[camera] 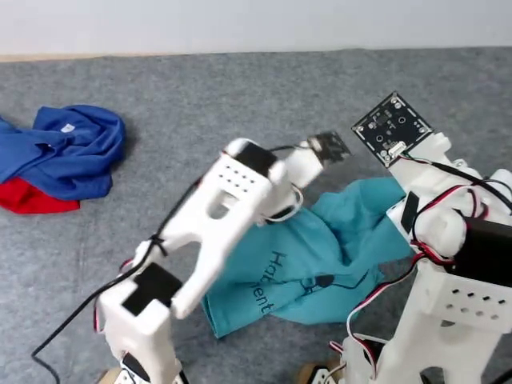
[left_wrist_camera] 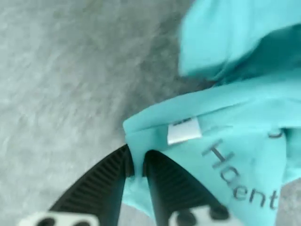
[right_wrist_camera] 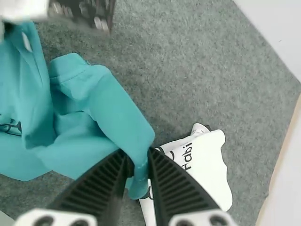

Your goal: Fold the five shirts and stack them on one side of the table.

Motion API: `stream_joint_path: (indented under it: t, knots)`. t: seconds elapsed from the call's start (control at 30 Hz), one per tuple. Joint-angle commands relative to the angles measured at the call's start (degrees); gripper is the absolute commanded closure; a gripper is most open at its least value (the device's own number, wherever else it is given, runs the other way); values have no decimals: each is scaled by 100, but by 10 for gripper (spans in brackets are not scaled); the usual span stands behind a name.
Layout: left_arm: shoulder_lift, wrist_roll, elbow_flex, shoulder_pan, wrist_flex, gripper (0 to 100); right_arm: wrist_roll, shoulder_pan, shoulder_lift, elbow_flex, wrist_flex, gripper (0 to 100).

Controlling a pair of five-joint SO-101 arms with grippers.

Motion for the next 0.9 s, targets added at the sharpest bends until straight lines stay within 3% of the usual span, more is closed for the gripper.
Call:
stream_joint_path:
  t: [0.0, 0.17, 0.6, 0.87]
  knots:
    - [-624, -26, -207, -404, 378, 998, 35, 75, -110, -35, -163, 988]
    - [-1178, 9, -207, -905, 695, 998, 26, 57, -119, -53, -444, 988]
    - [-4255, 9, -207, -1090, 826, 997, 26, -66, -259, -1969, -1095, 988]
    - [-5503, 0, -277, -1662, 9, 997, 44, 259, -259, -3648, -1095, 988]
